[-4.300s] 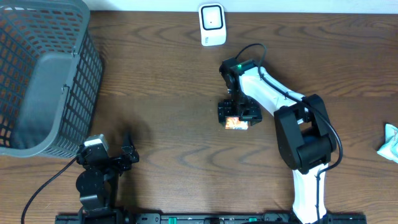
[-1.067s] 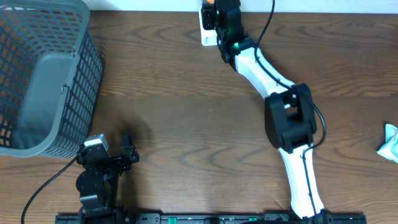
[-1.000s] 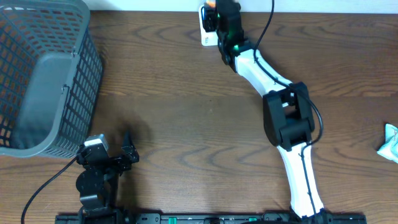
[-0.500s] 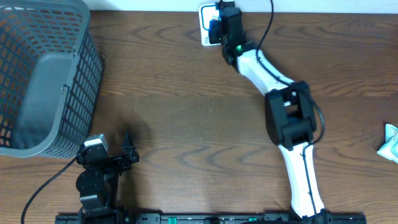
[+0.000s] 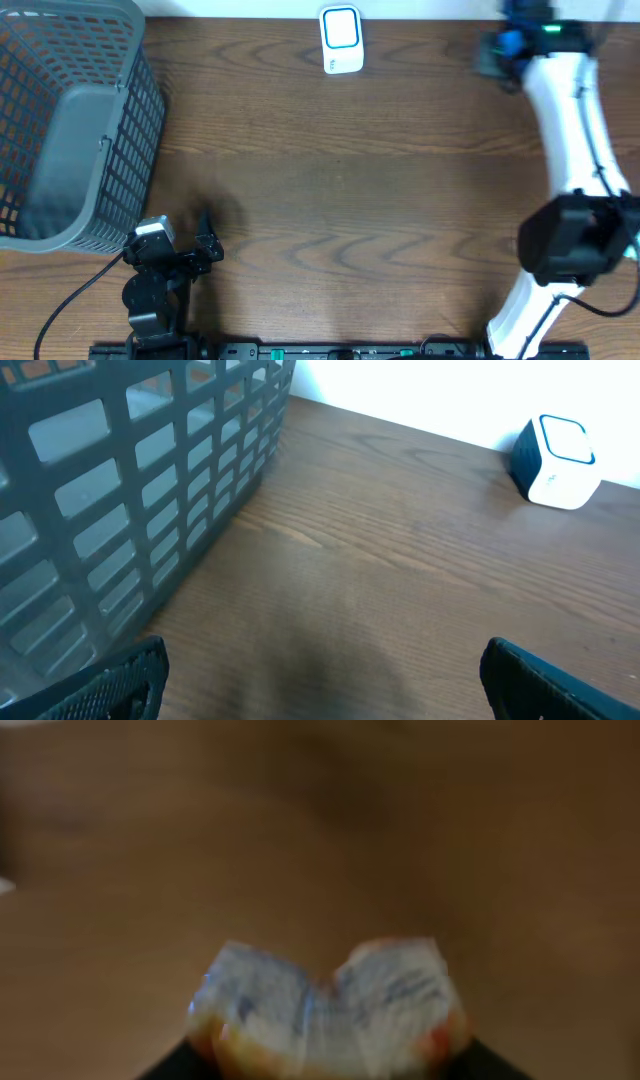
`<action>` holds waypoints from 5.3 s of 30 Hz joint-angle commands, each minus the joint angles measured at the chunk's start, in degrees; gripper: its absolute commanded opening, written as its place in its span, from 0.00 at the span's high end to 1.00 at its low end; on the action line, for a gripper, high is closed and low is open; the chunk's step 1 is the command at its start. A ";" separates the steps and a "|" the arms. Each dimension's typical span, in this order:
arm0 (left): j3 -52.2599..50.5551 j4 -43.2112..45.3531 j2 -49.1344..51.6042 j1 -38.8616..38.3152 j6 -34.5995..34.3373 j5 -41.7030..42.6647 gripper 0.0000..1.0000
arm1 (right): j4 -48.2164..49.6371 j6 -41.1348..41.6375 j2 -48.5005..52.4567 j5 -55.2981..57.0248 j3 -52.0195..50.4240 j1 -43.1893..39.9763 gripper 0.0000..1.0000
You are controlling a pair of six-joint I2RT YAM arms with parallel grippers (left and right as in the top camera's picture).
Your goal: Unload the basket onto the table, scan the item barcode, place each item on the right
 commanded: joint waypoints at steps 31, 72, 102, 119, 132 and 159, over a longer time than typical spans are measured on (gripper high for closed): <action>-1.31 -0.33 -0.09 -0.02 0.74 0.94 0.00 | 1.40 -0.17 -4.39 -31.41 2.29 -34.10 0.01; -1.31 -0.33 -0.09 -0.02 0.76 0.94 0.00 | -27.41 -5.62 -89.11 -28.22 2.01 -18.64 0.01; -1.31 -0.33 -0.09 -0.02 0.74 0.94 0.00 | 38.01 -5.57 -115.47 -11.72 -72.22 2.08 0.01; -1.31 -0.33 -0.09 -0.02 0.74 0.94 0.00 | 76.15 -1.46 -115.60 -11.52 -108.37 2.08 0.01; -1.31 -0.33 -0.09 -0.02 0.74 0.94 0.00 | 67.23 -1.49 -115.62 -11.52 -114.81 2.08 0.01; -1.31 -0.33 -0.09 -0.02 0.74 0.94 0.00 | 57.51 -1.49 -115.56 -11.54 -114.81 2.23 0.01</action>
